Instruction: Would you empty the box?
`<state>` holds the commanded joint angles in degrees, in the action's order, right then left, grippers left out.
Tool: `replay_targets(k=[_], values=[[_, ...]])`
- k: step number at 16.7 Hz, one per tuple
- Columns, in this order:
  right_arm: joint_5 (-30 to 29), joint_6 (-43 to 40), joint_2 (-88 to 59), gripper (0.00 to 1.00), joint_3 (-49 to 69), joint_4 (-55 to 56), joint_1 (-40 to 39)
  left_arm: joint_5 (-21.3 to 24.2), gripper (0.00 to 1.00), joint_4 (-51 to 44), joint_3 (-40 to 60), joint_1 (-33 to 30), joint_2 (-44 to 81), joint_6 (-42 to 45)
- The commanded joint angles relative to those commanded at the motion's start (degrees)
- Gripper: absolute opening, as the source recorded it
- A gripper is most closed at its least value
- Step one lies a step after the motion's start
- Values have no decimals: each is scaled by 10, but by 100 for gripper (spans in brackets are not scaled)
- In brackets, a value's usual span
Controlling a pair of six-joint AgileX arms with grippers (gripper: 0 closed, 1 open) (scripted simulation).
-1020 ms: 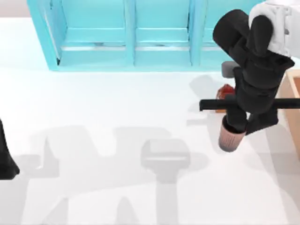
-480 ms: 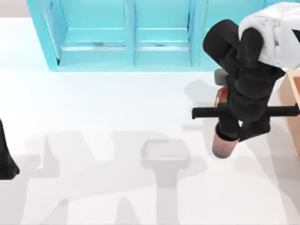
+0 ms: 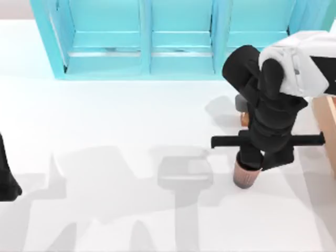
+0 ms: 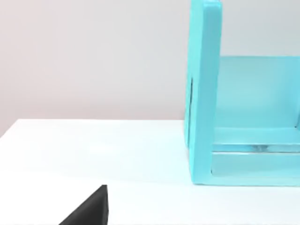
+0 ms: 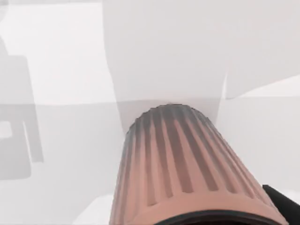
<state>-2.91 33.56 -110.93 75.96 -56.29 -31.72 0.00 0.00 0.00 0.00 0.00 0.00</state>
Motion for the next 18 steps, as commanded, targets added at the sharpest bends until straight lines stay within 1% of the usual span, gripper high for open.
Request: replay_targets(k=[2, 15, 16, 18], values=[[0, 0, 0, 0, 0, 0, 0, 0, 100, 0, 0, 0, 0, 0], [0, 0, 0, 98, 0, 0, 0, 0, 100, 0, 0, 0, 0, 0], [0, 0, 0, 100, 0, 0, 0, 0, 100, 0, 0, 0, 0, 0], [0, 0, 0, 100, 0, 0, 0, 0, 100, 0, 0, 0, 0, 0]])
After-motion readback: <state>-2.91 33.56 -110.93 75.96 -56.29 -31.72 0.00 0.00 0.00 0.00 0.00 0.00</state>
